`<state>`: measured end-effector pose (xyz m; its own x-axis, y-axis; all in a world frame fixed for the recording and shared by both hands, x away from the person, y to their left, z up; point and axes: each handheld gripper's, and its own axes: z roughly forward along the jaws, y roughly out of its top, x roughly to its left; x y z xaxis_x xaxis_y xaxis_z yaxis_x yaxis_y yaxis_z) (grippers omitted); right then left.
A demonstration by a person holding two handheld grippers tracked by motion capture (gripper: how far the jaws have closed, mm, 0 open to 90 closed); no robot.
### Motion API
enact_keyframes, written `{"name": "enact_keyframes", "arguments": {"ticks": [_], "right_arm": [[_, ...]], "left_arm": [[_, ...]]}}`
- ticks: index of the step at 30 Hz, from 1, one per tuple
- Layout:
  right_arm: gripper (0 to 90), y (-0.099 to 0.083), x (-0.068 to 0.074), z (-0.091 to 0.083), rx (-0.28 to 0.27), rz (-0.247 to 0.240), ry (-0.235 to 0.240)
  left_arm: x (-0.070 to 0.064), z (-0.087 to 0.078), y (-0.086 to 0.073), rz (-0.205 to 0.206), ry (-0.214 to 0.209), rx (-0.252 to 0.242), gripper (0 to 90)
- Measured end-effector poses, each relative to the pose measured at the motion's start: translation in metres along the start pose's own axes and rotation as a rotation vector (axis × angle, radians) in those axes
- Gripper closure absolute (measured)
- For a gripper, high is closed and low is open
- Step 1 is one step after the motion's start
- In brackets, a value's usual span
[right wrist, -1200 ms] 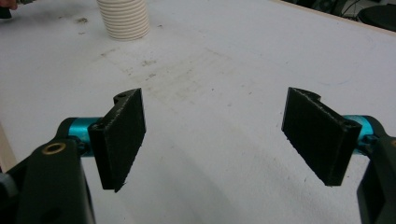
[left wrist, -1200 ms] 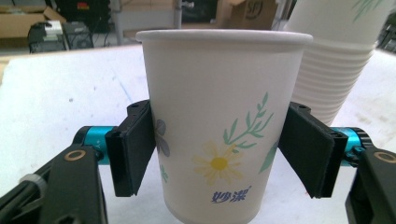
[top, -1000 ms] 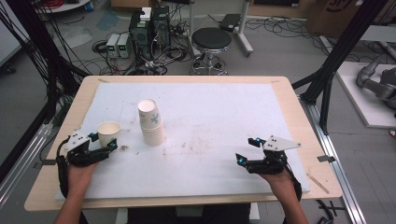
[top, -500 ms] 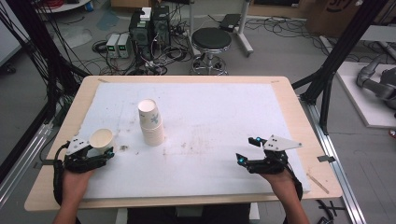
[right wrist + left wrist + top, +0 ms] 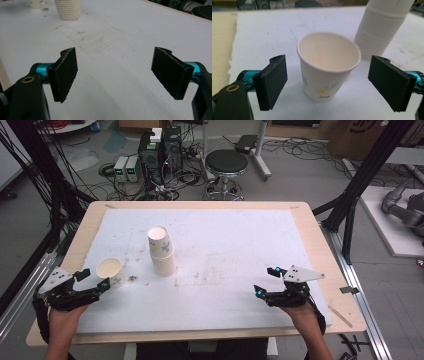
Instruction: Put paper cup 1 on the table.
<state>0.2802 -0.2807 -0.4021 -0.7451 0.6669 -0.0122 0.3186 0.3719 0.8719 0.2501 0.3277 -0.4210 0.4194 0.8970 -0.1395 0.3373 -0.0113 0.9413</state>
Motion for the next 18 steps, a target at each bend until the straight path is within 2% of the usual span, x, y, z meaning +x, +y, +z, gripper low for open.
{"name": "enact_keyframes", "arguments": {"ticks": [4, 6, 11, 14, 18], "right_arm": [[21.3, -0.002, -0.002, -0.001, 0.0, 0.018, -0.009], [21.3, -0.003, -0.004, -0.002, 0.001, 0.029, -0.009], [20.7, -0.006, -0.005, -0.003, -0.004, 0.045, -0.02], [20.5, -0.006, -0.006, -0.005, -0.009, 0.051, -0.024], [20.4, -0.007, -0.006, -0.007, -0.01, 0.056, -0.033]], "left_arm": [[-0.012, -0.004, 0.012, 0.03, -0.046, -0.078, 15.5], [-0.021, -0.001, 0.016, 0.031, -0.108, -0.123, 15.5], [-0.038, 0.009, 0.02, 0.019, -0.224, -0.162, 15.2], [-0.045, 0.014, 0.021, 0.029, -0.247, -0.169, 15.2], [-0.05, 0.018, 0.021, 0.039, -0.258, -0.175, 15.5]]}}
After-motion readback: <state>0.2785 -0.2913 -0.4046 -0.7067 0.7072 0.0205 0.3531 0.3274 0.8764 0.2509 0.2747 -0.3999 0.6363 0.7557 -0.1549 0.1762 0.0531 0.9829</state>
